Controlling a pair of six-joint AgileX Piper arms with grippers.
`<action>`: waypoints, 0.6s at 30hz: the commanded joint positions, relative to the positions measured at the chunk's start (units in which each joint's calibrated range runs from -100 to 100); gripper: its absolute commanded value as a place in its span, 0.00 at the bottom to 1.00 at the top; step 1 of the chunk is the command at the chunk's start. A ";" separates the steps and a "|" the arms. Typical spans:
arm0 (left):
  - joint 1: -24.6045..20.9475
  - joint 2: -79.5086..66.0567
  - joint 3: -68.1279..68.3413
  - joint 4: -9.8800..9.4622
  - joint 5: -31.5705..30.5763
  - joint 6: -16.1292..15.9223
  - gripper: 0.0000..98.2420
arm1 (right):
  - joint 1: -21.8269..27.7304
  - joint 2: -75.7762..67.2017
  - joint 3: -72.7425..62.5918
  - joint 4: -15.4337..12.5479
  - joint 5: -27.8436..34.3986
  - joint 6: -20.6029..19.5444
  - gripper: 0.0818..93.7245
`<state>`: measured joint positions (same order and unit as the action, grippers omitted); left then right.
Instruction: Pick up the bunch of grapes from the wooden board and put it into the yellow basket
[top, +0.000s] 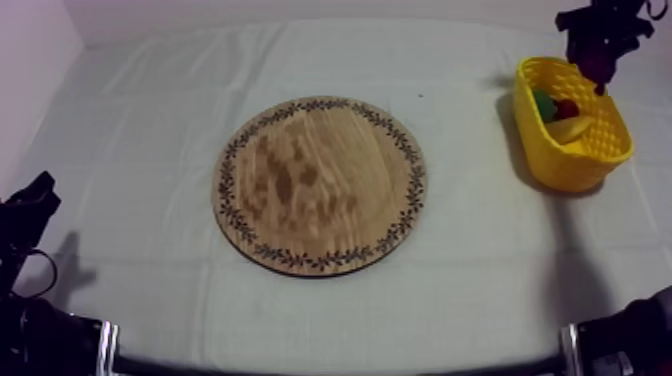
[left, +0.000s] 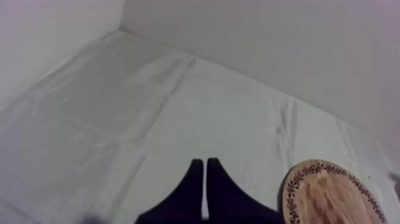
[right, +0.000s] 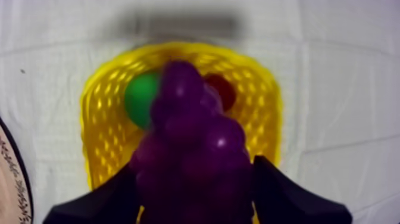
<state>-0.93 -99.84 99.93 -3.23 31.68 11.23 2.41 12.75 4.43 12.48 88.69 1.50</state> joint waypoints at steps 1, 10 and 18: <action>0.02 0.01 -0.04 0.03 0.01 -0.02 0.00 | 0.04 1.17 1.97 0.06 -0.85 -0.28 0.48; 0.02 0.01 -0.04 0.03 0.01 -0.02 0.00 | 1.39 7.29 2.20 -1.40 -1.62 -0.10 0.62; 0.02 0.01 -0.04 0.03 0.01 -0.02 0.00 | 1.27 8.01 3.44 -1.36 -1.29 1.29 0.86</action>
<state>-0.93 -99.84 99.93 -3.23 31.68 11.23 3.71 21.13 7.72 10.94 87.10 2.56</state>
